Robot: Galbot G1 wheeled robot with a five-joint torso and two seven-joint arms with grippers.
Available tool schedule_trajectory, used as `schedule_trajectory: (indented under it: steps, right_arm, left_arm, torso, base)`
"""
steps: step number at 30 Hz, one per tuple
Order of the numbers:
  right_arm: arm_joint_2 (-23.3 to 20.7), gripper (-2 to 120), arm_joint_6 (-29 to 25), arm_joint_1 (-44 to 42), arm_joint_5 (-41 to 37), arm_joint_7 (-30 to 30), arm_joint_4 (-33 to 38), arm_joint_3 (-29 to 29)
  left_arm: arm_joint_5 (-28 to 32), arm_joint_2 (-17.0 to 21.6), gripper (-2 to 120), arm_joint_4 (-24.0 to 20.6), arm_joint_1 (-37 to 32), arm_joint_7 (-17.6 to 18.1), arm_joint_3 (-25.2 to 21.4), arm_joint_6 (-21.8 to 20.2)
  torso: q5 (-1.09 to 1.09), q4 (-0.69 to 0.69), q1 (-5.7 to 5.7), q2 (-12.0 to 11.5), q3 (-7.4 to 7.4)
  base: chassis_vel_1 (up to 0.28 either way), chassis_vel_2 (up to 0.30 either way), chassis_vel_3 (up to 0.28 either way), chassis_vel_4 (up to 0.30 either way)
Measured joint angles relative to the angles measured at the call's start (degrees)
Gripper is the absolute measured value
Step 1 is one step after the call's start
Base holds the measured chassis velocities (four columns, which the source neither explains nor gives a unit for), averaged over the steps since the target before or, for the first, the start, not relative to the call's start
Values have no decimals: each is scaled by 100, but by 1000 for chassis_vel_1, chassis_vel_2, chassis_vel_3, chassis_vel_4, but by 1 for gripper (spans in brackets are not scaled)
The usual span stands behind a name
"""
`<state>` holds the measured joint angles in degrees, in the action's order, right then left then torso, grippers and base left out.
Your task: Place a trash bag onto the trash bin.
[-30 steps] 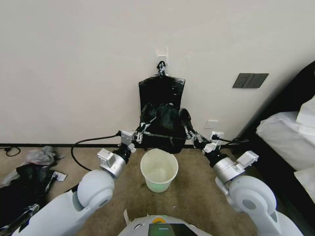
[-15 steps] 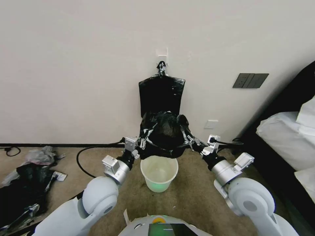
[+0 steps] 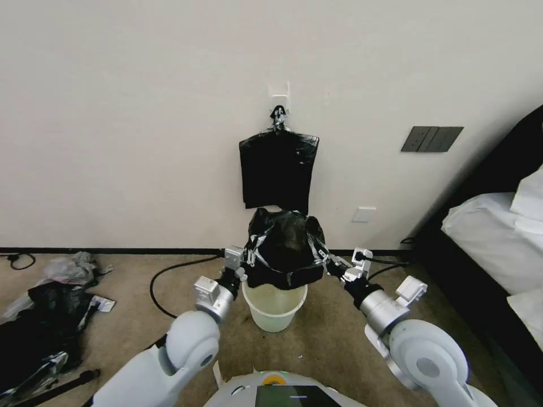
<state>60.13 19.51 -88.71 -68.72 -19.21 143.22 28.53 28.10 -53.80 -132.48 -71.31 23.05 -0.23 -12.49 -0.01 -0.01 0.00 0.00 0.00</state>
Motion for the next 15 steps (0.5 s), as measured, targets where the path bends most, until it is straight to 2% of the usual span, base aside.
schedule_trajectory:
  steps: [3,5,8,15]
  right_arm:
    - [234,0,-1,0,49,-92,-147,-252]
    - [234,0,-1,0,49,-92,-147,-252]
    - [500,0,-2,58,245,-180,-278,-663]
    - [654,0,18,224,319,-263,-279,-1008]
  left_arm:
    - [-144,-38,0,131,-145,-17,-45,66]
    - [-144,-38,0,131,-145,-17,-45,66]
    - [-158,56,0,117,-348,-27,-313,154]
    - [-107,147,0,39,-474,-27,-488,198]
  torso:
    - [1,0,0,0,0]
    - [1,0,0,0,0]
    - [0,1,0,0,0]
    - [1,1,0,0,0]
  base:
    - [0,0,0,0]
    - [0,0,0,0]
    - [0,0,0,0]
    - [0,0,0,0]
